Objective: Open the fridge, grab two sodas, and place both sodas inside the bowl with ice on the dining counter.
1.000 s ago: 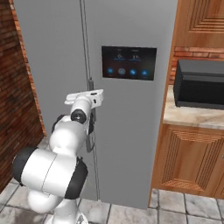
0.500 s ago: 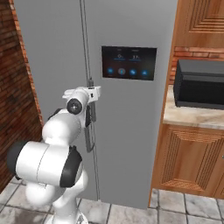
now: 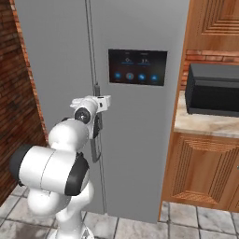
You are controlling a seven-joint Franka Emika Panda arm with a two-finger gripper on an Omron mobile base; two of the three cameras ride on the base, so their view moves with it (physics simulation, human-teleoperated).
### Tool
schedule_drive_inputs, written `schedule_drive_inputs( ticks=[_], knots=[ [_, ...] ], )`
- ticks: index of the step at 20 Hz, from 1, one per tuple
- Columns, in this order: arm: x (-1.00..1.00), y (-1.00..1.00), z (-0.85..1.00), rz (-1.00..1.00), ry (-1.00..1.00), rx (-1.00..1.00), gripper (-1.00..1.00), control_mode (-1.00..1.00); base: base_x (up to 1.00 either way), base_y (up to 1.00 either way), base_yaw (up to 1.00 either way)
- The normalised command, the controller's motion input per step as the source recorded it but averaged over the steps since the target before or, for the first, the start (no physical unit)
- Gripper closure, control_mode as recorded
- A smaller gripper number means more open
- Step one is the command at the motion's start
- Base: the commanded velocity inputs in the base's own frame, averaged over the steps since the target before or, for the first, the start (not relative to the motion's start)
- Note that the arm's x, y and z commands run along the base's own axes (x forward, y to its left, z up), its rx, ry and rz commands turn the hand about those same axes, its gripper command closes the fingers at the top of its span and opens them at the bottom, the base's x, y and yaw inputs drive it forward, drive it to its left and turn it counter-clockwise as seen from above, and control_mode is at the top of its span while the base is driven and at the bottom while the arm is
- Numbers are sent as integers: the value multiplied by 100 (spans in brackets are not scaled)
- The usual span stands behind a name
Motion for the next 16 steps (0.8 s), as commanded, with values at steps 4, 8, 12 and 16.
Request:
schedule_drive_inputs(
  ticks=[4, 8, 12, 16],
  knots=[
    [35, -12, -16, 0, 0, 0, -100, -100, 0, 0, 0],
    [48, 0, -7, 0, 0, 0, -100, -100, 0, 0, 0],
    [42, 0, -4, 0, 0, 0, -100, -100, 0, 0, 0],
    [38, 0, -7, 0, 0, 0, -100, -100, 0, 0, 0]
  ],
)
